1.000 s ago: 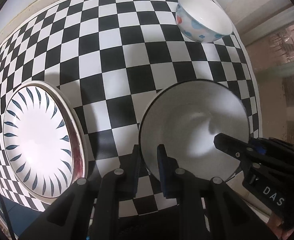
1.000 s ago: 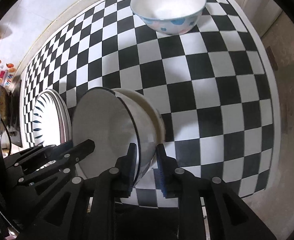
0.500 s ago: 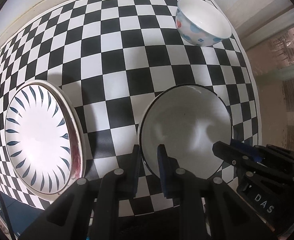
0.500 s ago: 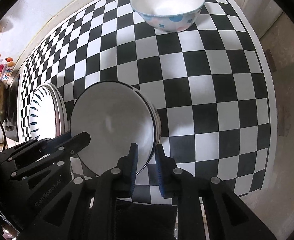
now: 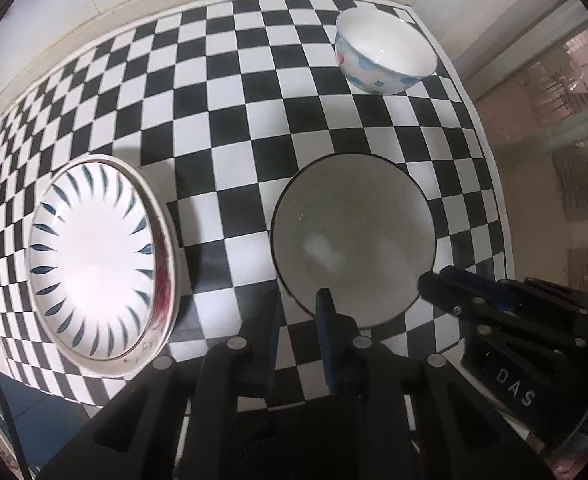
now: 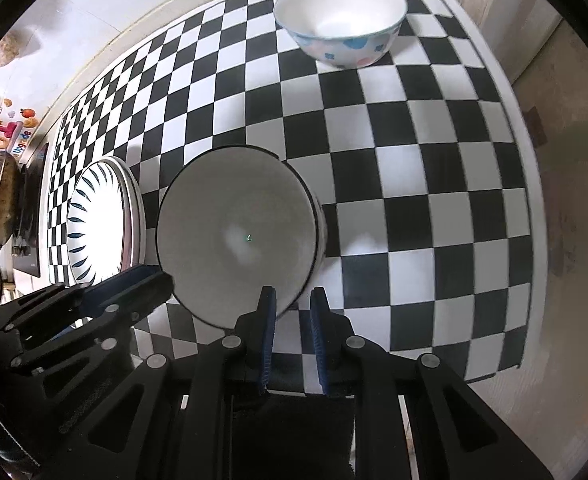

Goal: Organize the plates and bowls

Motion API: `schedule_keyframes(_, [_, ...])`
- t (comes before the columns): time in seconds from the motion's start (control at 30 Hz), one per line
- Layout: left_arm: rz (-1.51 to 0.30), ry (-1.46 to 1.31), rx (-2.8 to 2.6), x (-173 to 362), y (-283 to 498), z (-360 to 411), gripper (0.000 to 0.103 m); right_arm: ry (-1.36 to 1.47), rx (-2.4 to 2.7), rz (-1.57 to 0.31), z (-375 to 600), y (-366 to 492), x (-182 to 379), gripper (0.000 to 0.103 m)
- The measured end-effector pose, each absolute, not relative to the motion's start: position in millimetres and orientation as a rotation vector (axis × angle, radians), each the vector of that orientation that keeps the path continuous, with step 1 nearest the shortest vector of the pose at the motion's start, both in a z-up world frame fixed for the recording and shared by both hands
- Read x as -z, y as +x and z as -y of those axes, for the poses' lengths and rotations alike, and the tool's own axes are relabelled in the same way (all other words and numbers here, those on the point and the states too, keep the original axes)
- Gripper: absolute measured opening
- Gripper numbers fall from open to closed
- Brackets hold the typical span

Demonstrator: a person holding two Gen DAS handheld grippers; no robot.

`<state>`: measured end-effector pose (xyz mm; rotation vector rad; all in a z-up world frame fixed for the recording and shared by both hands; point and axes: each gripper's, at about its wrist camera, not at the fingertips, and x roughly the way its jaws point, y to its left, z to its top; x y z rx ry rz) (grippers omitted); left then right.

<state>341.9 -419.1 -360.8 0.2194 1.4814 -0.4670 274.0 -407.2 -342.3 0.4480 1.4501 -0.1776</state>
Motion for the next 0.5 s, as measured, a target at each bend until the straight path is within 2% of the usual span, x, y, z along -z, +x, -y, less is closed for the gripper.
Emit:
schedule_keyframes(0.07, [-1.464,0.235,0.471,352.7,335.6,418.1,0.024,0.456,0.169,-1.431,407.2,268.1,333.1,0.019])
schedule_keyframes(0.23, [-1.424,0.265,0.484,334.5,324.0,414.7,0.029,0.441,0.163,-1.398,405.1,256.5,309.9,0.020])
schedule_keyframes(0.33, [-1.413,0.273,0.494,325.7,319.9,414.8,0.029,0.430,0.174,-1.379,405.3,249.9,297.9,0.031])
schedule_keyframes(0.37, [-1.411,0.276,0.498,323.8,319.0,417.1,0.029,0.423,0.179,-1.372,405.7,247.1,293.4,0.040])
schedule_keyframes(0.4, [-1.409,0.282,0.501,321.0,317.5,417.9,0.029,0.417,0.179,-1.364,405.9,244.9,289.3,0.044])
schedule_keyframes(0.5, [-1.401,0.292,0.505,314.7,315.8,420.7,0.029,0.418,0.178,-1.356,407.8,239.7,281.5,0.044])
